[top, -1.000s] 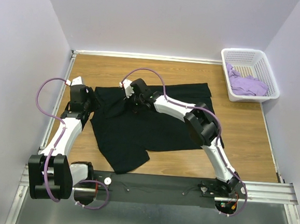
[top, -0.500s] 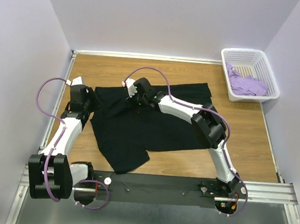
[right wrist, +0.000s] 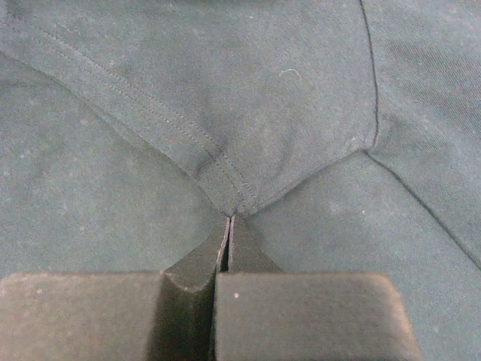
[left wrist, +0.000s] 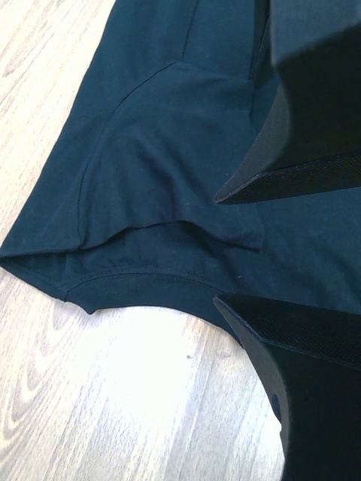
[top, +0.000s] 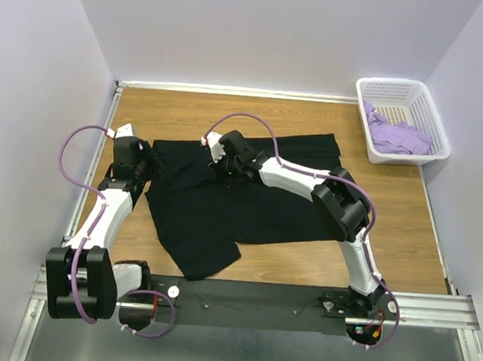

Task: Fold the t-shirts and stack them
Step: Fold the tshirt

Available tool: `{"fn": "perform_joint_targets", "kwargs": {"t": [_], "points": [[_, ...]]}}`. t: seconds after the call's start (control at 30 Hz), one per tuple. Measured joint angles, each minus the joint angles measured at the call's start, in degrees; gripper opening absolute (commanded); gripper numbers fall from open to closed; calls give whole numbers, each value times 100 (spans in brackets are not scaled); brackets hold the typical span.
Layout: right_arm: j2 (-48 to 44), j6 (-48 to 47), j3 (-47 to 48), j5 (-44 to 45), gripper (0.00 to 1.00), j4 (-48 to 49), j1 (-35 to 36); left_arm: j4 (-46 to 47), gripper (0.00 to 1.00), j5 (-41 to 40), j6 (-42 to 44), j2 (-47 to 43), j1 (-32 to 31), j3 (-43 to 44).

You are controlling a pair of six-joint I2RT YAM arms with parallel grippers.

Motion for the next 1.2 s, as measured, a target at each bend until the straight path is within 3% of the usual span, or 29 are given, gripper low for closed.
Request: {"fn": "perform_joint_targets", "kwargs": {"t": [0.13,0.27,0.4,0.5,0.7,1.0,1.2], "points": [[-85,0,-81,44,1,2,-9,-2,59,-2,0,15,0,0],[-125,2,-87,50,11,2,-17,-2,59,0,0,57,0,0],[-125,22,-96,50,40,0,-17,-2,59,0,0,66,0,0],[-127,48,-127,52,55,2,-24,2,59,0,-4,116,0,0],[-326,201,-352,94,57,-20,-225,-9,54,109,-42,518,0,26],[-1364,704,-1056,11,56,24,-1578,-7,54,448,-232,981,-219,146],[-1497,846,-1456,-181,56,24,-1502,0,53,450,-334,1161,-468,138]]}}
